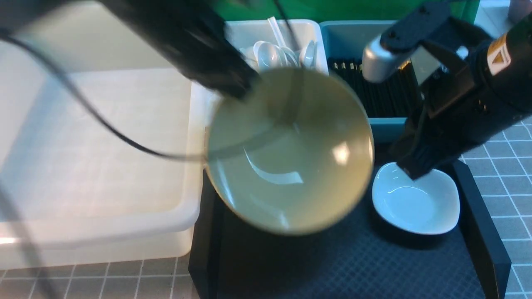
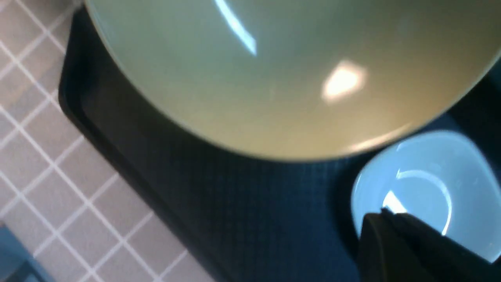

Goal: On grey table put chopsticks spoon bowls plates into blue grey white boxes.
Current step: 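Grasp the large bowl on the tray by its rim, then place the tan bowl onto the bowl stack in the left bin with the left gripper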

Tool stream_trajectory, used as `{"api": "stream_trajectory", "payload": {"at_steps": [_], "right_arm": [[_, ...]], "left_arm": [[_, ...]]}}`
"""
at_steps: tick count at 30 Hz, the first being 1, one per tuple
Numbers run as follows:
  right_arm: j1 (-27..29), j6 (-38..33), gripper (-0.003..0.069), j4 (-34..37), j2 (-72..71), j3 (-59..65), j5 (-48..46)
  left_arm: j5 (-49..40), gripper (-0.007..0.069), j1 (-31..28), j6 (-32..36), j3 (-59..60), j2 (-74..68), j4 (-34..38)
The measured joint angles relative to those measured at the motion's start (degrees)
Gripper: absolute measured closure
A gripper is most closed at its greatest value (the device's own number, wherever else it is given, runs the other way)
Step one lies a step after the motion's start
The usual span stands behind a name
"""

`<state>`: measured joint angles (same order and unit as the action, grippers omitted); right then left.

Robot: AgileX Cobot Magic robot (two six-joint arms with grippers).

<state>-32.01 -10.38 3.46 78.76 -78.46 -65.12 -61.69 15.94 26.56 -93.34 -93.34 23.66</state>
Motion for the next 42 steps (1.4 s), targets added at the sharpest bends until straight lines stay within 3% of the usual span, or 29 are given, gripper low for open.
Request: {"api": "stream_trajectory", "payload": {"at_steps": [3,4,7,12,14,24,30,34,36,37,38,39,41,42], "right_arm": [[0.0,-1.19,0.0621,2.68,0.0,-1.8,2.32],[0.0,-1.61,0.0622,3.23,0.0,-1.89,2.68],[0.0,-5.89,0.062,8.85,0.0,-2.93,5.52],[0.0,-9.44,0.0617,12.86,0.0,-3.31,8.94],[0.0,-10.22,0.0617,13.0,0.06,-3.31,9.64],[0.0,-12.29,0.0615,13.26,0.06,-3.31,11.99],[0.0,-13.23,0.0614,13.31,0.63,-3.31,12.59],[0.0,-13.33,0.0614,13.31,1.98,-3.01,12.57],[0.0,-13.45,0.0614,13.31,2.83,-2.8,12.22],[0.0,-13.45,0.0614,13.31,2.9,-2.8,12.15],[0.0,-13.57,0.0614,13.31,3.29,-2.75,11.97],[0.0,-13.58,0.0614,13.31,3.3,-2.75,11.96],[0.0,-13.69,0.0614,13.31,3.46,-2.75,11.92],[0.0,-13.69,0.0614,13.31,3.46,-2.75,11.87]], "left_arm": [[-1.85,0.0615,-11.17,3.03,0.0,6.91,7.15],[-1.85,0.0615,-12.02,3.19,0.0,7.27,7.58],[-4.88,0.0619,-27.54,5.46,0.0,11.24,12.87],[-5.71,0.0619,-46.93,6.42,3.64,10.57,14.63],[-3.17,0.0619,-50.93,6.55,7.35,9.77,14.81],[10.58,0.0619,-52.96,7.01,22.75,6.85,9.67],[14.54,0.0589,-52.96,6.04,24.37,4.31,6.2],[15.14,0.049,-52.96,3.92,24.43,3.03,6.01],[14.5,0.0387,-52.96,2.1,24.43,2.27,5.09],[14.44,0.0378,-52.96,1.85,24.43,2.21,4.94],[13.97,0.0294,-52.96,-0.06,24.43,1.86,3.36],[13.86,0.0285,-52.96,-0.29,24.43,1.86,2.88],[13.44,0.0169,-52.9,-3.18,24.43,1.95,0.18],[13.45,0.0169,-52.82,-3.18,24.43,1.92,-0.05]]}}
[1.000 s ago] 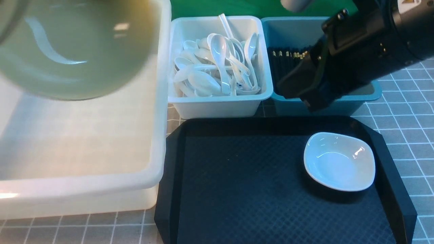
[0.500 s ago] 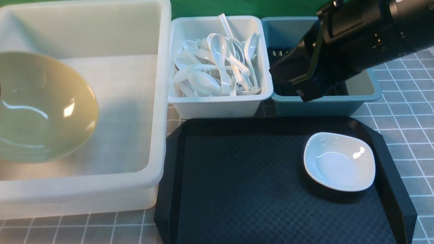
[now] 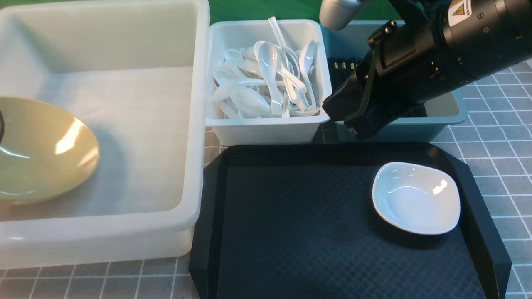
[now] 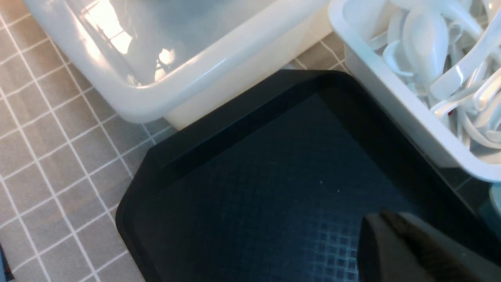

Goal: On grey table put chopsticks spoon bowls plates into blue grey white boxes.
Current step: 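Place the tan bowl onto the bowl stack in the left bin with the left gripper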

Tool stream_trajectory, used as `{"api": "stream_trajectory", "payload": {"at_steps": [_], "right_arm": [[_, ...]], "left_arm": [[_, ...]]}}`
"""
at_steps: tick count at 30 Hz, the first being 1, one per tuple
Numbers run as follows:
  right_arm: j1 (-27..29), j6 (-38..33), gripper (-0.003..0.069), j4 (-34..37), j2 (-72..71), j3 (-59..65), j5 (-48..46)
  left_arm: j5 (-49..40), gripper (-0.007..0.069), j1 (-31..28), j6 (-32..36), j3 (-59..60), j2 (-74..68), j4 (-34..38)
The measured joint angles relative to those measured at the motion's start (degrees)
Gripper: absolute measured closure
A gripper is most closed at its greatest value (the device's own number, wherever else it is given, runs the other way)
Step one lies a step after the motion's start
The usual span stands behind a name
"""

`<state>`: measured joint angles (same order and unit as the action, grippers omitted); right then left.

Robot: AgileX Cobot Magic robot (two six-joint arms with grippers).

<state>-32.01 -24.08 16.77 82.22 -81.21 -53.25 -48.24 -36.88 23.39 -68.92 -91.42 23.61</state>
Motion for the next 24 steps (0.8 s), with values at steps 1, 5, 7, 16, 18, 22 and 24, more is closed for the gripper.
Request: {"api": "stream_trajectory", "payload": {"at_steps": [1,5,7,16,18,22,24], "right_arm": [[0.0,-0.25,0.0614,0.0,0.0,0.0,0.03],[0.0,-0.88,0.0614,0.0,0.0,0.0,-0.17],[0.0,-1.02,0.0614,0.0,0.0,0.0,-0.4],[0.0,-1.06,0.0614,0.0,0.0,0.0,-0.58],[0.0,-1.06,0.0614,0.0,0.0,0.0,-0.58],[0.0,-1.06,0.0614,0.0,0.0,0.0,-1.02],[0.0,-1.08,0.0614,0.0,0.0,0.0,-1.07]], "left_arm": [[-0.36,0.0116,0.48,-1.38,-0.06,0.28,-1.33],[-0.99,0.0074,2.36,-4.05,-0.37,0.35,-5.01],[-1.73,0.0078,3.21,-6.39,-0.36,0.07,-7.35],[-7.36,0.0308,7.09,-15.21,-0.36,-2.63,-15.01],[-7.82,0.0426,8.76,-15.6,-0.36,-3.03,-15.41],[-6.88,0.0509,9.51,-15.9,-0.36,-3.14,-16.24],[-7.08,0.0503,9.53,-15.9,-0.36,-3.14,-17.08]]}}
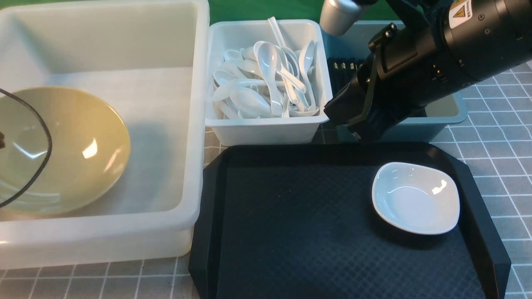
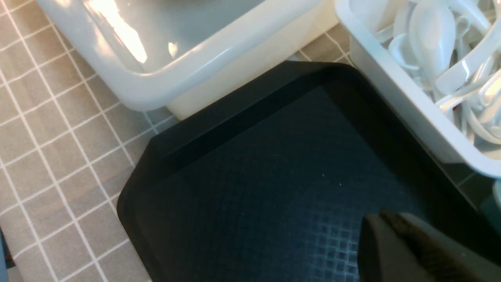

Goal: On grey table put chopsticks spoon bowls plates into blue grey white boxes.
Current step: 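Place the tan bowl onto the bowl stack in the left bin with the left gripper, then grasp the small white bowl on the black tray by its rim with the left gripper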

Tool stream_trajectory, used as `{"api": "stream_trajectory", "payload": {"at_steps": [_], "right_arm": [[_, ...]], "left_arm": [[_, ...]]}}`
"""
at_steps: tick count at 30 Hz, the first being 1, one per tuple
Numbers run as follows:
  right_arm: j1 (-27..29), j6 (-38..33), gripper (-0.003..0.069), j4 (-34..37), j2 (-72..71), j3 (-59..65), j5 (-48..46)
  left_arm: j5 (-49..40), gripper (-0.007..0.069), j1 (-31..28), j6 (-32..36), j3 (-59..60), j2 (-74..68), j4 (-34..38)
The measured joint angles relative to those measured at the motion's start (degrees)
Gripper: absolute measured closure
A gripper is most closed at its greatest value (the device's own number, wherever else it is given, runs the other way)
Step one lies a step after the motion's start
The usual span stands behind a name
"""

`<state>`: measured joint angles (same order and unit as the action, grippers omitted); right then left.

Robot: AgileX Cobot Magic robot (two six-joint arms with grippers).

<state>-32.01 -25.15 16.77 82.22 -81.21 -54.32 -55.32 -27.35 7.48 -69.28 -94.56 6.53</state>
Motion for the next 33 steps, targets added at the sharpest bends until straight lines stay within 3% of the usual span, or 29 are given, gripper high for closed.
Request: {"api": "stream_trajectory", "payload": {"at_steps": [4,7,12,17,22,26,30,33], "right_arm": [[0.0,0.0,0.061,0.0,0.0,0.0,-0.15],[0.0,0.0,0.0606,0.0,0.0,0.0,-0.34],[0.0,0.0,0.06,0.0,0.0,0.0,-0.35],[0.0,0.53,0.06,-1.56,0.0,0.0,-0.35],[0.0,8.38,0.0597,-10.39,-0.05,0.0,-3.23],[0.0,16.71,0.0597,-21.24,-1.62,0.12,-10.78],[0.0,22.45,0.0596,-28.34,-6.15,2.08,-14.22],[0.0,25.15,0.0594,-30.16,-12.3,6.3,-14.95]], "left_arm": [[-0.51,0.0399,0.0,0.05,0.0,0.0,-0.46],[-0.81,0.0216,0.0,0.05,-0.22,0.97,-0.98],[-2.95,0.0057,0.0,-1.56,-4.61,4.98,-3.39],[-6.5,0.0032,2.18,-4.13,-9.65,9.26,-0.86],[-7.44,0.0073,19.94,-1.33,-11.8,11.97,5.19],[-3.4,0.0103,41.21,-0.39,-12.07,7.62,3.83],[2.5,0.0108,55.85,-0.46,-13.9,0.29,2.59],[4.59,0.0108,63.43,-0.46,-18.17,-7.82,2.9]]}}
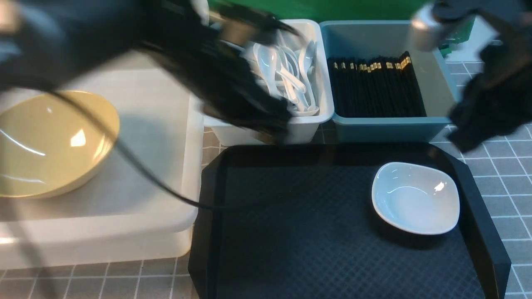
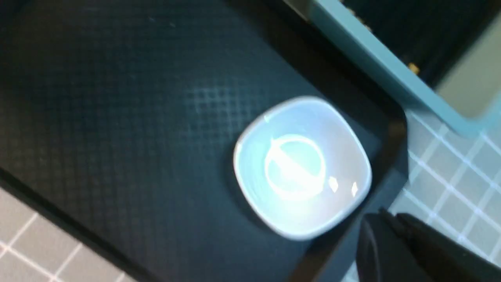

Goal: On grey table put chopsticks spoon bowls plates into blue grey white boxes.
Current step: 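Grasp the small white bowl on the black tray by its rim with the left gripper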

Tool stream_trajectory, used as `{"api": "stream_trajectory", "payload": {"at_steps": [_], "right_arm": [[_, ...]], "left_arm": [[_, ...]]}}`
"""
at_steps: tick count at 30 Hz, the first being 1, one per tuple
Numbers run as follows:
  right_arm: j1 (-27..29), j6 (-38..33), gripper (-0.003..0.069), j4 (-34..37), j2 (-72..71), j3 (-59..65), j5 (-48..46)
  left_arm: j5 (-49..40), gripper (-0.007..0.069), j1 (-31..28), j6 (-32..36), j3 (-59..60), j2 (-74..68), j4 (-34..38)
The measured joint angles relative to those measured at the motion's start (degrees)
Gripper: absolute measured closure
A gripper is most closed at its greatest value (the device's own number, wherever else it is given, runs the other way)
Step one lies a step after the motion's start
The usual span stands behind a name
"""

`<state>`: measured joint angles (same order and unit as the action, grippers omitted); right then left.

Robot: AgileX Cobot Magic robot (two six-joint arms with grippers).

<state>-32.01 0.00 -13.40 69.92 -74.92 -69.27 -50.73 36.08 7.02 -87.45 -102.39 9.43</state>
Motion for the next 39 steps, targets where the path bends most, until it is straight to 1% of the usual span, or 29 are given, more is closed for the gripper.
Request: {"api": "stream_trajectory", "payload": {"at_steps": [1,5,7,13,18,20,22,23,25,26,27,29,30,31,32,33,34,35,37,38,39], "right_arm": [[0.0,0.34,0.0594,0.0,-0.39,0.31,-0.06],[0.0,2.67,0.0594,-0.13,-7.24,7.64,-0.51],[0.0,3.72,0.0594,-0.13,-9.68,10.85,-0.69],[0.0,4.92,0.0594,-0.13,-14.05,16.77,-0.92],[0.0,4.92,0.0594,-0.13,-15.12,18.2,-0.85],[0.0,4.92,0.0594,-0.13,-15.12,18.4,-0.85],[0.0,4.92,0.0593,-0.13,-15.12,18.7,-0.85],[0.0,4.77,0.059,-0.13,-15.12,18.79,-0.85],[0.0,4.78,0.0589,-0.13,-15.12,18.79,-0.85],[0.0,4.68,0.0587,-0.13,-15.12,18.79,-0.85],[0.0,4.61,0.0586,-0.13,-15.12,18.79,-0.85],[0.0,4.29,0.0582,-0.13,-15.12,18.79,-0.85],[0.0,4.29,0.0581,-0.13,-15.12,18.79,-0.85],[0.0,4.1,0.058,-0.13,-15.12,18.79,-0.74],[0.0,4.02,0.058,-0.13,-15.12,18.79,-0.49],[0.0,3.95,0.058,-0.13,-15.12,18.79,-0.35],[0.0,3.76,0.058,-0.13,-15.12,18.79,0.01],[0.0,3.62,0.058,-0.13,-15.12,18.79,0.41],[0.0,3.49,0.058,-0.07,-15.12,18.79,1.14],[0.0,3.44,0.058,0.68,-15.12,18.64,2.86],[0.0,3.44,0.058,1.62,-15.12,18.35,3.66]], "left_arm": [[0.11,0.0108,0.7,0.0,-0.68,-0.49,0.06],[1.19,0.0108,5.78,0.0,-8.69,-10.47,0.58],[2.6,0.0108,6.96,0.06,-12.18,-14.53,0.58],[8.18,0.0108,7.47,0.01,-18.67,-24.06,1.24],[9.76,0.0108,7.47,-0.28,-22.13,-29.62,2.23],[9.76,0.0109,7.47,-0.28,-23.44,-31.37,4.19],[10.84,0.0115,7.47,0.42,-24.87,-32.66,7.85],[11.73,0.0126,7.47,1.65,-25.14,-33.21,9.89],[12.45,0.0149,7.6,2.6,-25.38,-33.48,11.11],[12.95,0.0181,7.72,3.88,-25.47,-33.76,12.18],[13.19,0.0195,7.87,4.28,-25.47,-33.82,12.44],[12.98,0.0356,8.48,6.3,-25.47,-33.99,13.5],[12.95,0.0356,8.49,6.37,-25.47,-34.05,13.56],[12.4,0.0456,8.79,7.23,-25.69,-34.14,13.69],[11.53,0.0508,8.85,7.39,-26.16,-34.19,14.73],[10.83,0.053,8.85,7.64,-26.6,-34.14,15.26],[8.02,0.0564,8.85,8.22,-27.81,-33.44,15.22],[6.0,0.0581,8.72,8.79,-28.73,-32.88,14.9],[3.91,0.0596,8.51,9.22,-29.79,-32.0,14.48],[0.55,0.0617,8.21,10.16,-31.01,-30.25,12.78],[-1.61,0.0619,7.75,10.74,-31.22,-28.65,11.62]]}}
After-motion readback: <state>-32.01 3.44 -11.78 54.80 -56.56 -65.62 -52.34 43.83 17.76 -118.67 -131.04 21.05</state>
